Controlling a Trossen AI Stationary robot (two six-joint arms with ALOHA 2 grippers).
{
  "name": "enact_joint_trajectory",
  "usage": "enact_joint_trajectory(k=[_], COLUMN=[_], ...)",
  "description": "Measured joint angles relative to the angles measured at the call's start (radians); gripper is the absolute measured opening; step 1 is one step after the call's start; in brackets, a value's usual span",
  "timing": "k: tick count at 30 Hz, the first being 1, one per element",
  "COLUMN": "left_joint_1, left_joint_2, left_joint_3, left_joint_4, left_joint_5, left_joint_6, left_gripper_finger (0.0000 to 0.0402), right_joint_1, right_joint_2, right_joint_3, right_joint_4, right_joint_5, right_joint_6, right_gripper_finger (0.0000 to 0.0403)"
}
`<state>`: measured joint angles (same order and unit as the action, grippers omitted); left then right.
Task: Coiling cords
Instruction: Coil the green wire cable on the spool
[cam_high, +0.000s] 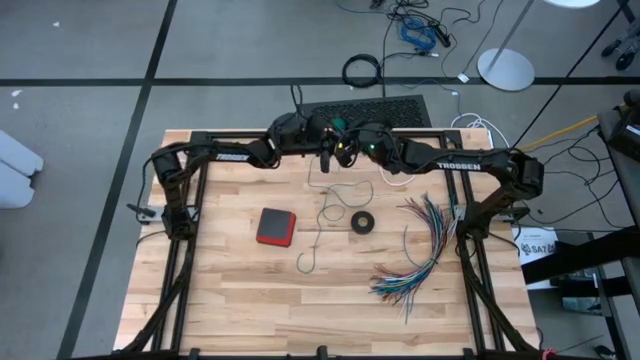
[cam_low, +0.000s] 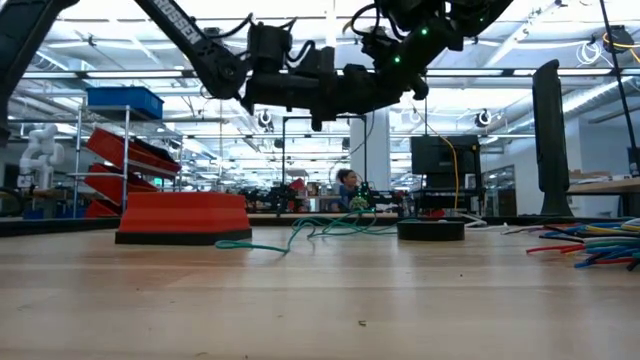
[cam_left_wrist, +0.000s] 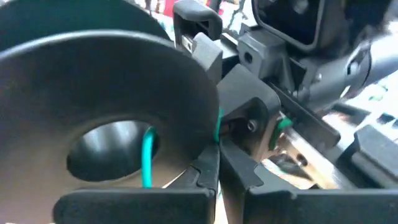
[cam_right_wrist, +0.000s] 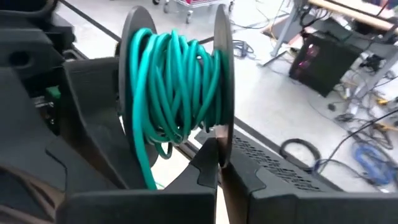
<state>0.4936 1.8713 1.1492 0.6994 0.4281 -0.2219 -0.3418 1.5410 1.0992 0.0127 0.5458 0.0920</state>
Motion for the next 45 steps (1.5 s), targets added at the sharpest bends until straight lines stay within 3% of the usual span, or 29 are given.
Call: enact_joint_trajectory(k=[12, 25, 38, 45], left_joint_1=[-0.011, 0.043, 0.008, 0.016], left_joint_2=[-0.043, -0.043, -0.043, -0.069], left_joint_3=[0.000, 0.000, 0.000, 0.000], left_joint_4=[-0.063, -0.027, 0.019, 0.049], left_joint_5=[-0.064, 0.147, 0.094, 0.169], left_joint_6=[0.120, 0.070, 0.097, 0.101], left_gripper_finger=[0.0013, 0.0013, 0.0013, 0.0013], right_joint_1=[-0.009, -0.018, -0.045, -0.044], right_joint_2=[-0.001, -0.077, -0.087, -0.131], right_joint_3=[0.000, 0.000, 0.000, 0.000], right_joint_4=[0.036, 0.018, 0.125, 0.169], right_joint_5=[-0.044, -0.118, -0.269, -0.298], right_joint_6=[0.015, -0.098, -0.048, -0.051], right_gripper_finger=[0.0000, 0.0000, 0.0000, 0.0000])
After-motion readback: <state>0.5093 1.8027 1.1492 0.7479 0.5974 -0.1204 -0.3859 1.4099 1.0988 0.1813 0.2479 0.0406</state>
